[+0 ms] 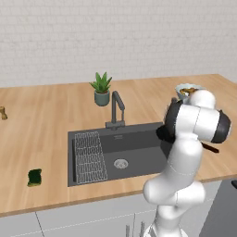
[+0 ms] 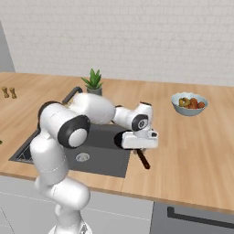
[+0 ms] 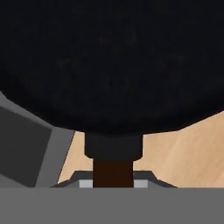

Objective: Pick the pan and sponge and place them into the sink. Then turn on the water.

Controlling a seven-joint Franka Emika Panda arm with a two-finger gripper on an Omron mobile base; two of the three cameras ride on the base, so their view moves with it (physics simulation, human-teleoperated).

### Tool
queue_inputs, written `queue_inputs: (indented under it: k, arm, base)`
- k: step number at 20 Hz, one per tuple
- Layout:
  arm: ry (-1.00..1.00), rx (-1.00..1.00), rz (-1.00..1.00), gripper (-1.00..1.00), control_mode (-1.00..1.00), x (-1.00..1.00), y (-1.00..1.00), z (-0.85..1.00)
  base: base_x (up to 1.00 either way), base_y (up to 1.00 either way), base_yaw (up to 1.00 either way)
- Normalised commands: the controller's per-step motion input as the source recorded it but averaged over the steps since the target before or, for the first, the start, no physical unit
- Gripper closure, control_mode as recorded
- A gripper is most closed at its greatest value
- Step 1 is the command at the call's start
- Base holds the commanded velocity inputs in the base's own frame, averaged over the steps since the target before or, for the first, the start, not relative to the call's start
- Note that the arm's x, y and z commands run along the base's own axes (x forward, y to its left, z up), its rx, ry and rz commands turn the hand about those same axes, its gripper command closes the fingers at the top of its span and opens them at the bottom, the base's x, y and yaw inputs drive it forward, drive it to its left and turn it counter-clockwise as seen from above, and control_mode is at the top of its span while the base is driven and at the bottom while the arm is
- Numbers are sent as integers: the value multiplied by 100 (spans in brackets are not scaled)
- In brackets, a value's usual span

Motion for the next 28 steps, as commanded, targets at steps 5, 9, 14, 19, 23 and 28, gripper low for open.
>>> queue_inputs:
  k: [5,9,14,19,23,28]
  arm:
    - [-9,0,47,100,-100,2,100,2]
    - [-5,0,57,100,-100,2,100,0]
    - [0,1,50,100,-100,41,94,0]
    - [0,1,24,100,-100,37,38,-27]
    - [0,6,7,100,-100,19,8,-51]
    - [0,8,6,100,-100,25,15,-56]
  base:
    - [0,0,0]
    - [0,0,0]
    - [0,0,0]
    - [0,0,0]
    - [0,0,0]
    - [0,0,0]
